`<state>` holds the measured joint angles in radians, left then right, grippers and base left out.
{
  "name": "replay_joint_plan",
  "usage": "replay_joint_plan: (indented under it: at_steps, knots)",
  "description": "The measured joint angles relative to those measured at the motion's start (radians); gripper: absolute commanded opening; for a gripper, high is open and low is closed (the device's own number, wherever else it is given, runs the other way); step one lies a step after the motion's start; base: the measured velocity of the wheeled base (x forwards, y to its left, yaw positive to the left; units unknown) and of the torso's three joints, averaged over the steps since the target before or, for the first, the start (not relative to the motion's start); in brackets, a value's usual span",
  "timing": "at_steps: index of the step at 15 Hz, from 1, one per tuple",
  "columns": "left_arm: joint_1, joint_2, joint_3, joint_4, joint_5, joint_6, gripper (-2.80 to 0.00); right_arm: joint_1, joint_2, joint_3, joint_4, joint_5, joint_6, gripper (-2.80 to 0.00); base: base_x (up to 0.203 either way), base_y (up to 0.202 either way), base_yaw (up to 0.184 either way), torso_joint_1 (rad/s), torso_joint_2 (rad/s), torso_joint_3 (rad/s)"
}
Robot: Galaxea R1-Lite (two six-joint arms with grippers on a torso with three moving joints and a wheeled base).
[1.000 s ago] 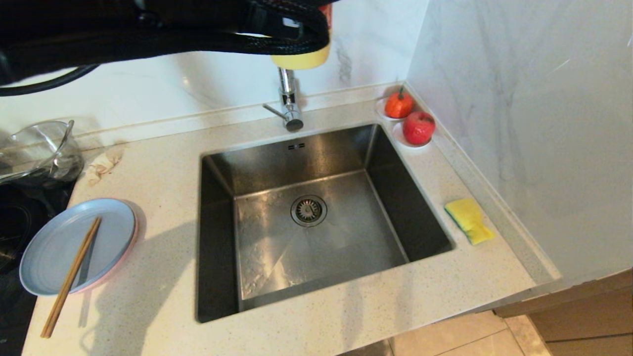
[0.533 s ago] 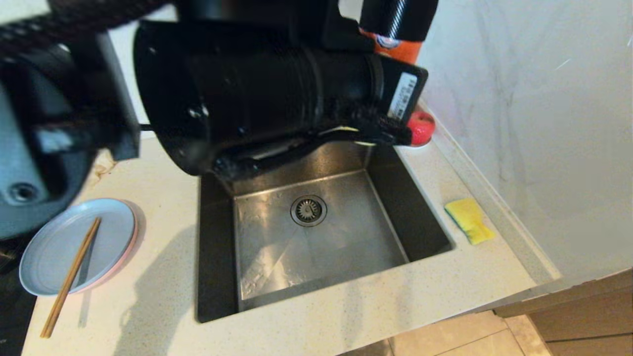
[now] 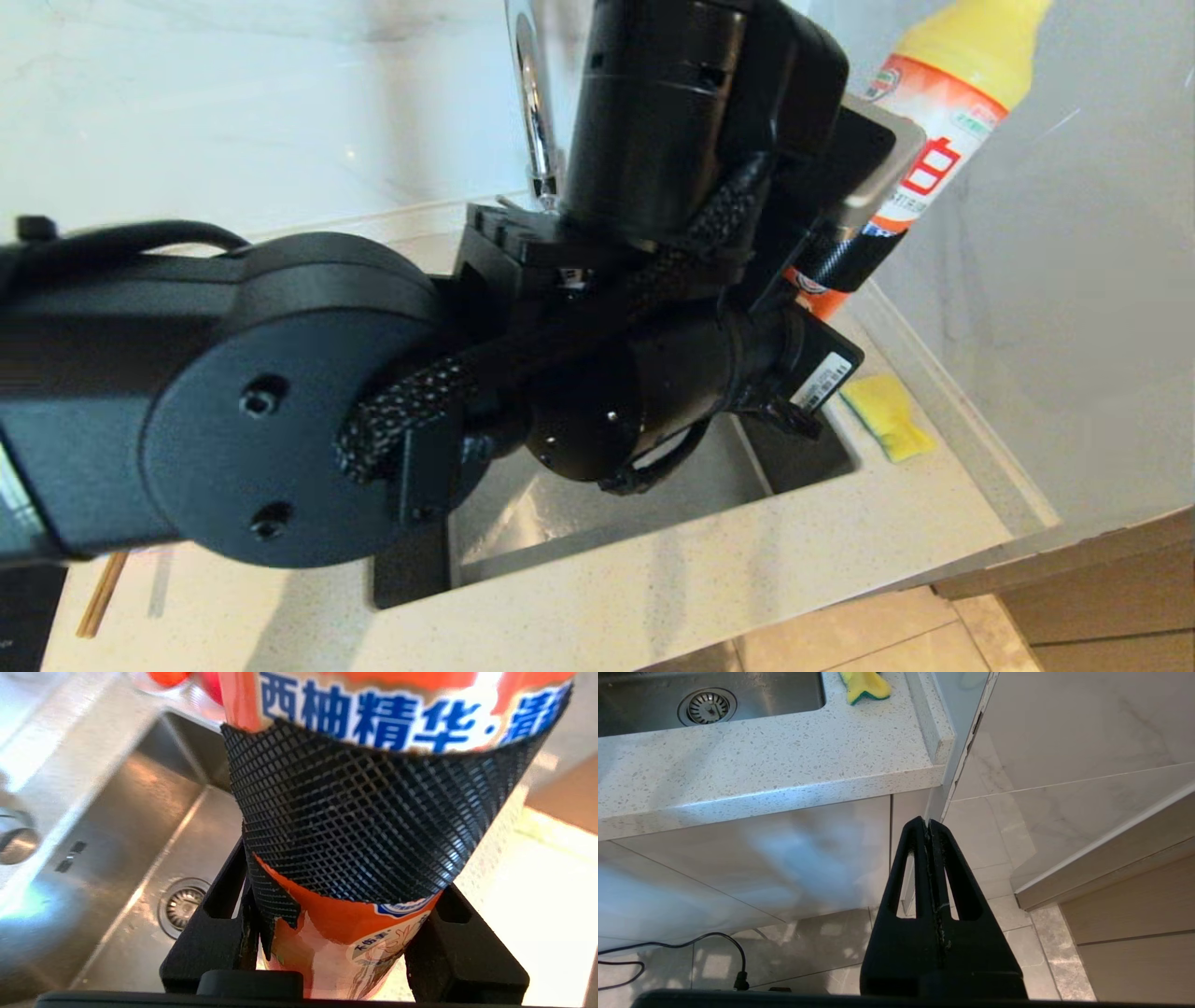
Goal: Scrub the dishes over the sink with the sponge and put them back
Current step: Squeeze it onto the sponge
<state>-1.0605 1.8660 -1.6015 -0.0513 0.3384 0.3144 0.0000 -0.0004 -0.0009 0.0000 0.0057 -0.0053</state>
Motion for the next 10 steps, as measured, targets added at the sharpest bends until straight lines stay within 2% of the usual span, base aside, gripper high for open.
replay_joint_plan:
  at_steps: [3, 10]
  knots:
    - [-0.025, 0.036, 0.035, 0.003, 0.006, 0.044, -2.8, 0.0, 0.0, -0.001, 0.0, 0.0, 0.0, -2.8, 0.0, 0.0, 0.0, 0.0, 0.0, 0.0]
    - [-0.037, 0.069, 0.177, -0.001, 0.059, 0.085, -2.8, 0.0, 0.0, 0.0, 0.0, 0.0, 0.001, -2.8, 0.0, 0.0, 0.0, 0.0, 0.0, 0.0]
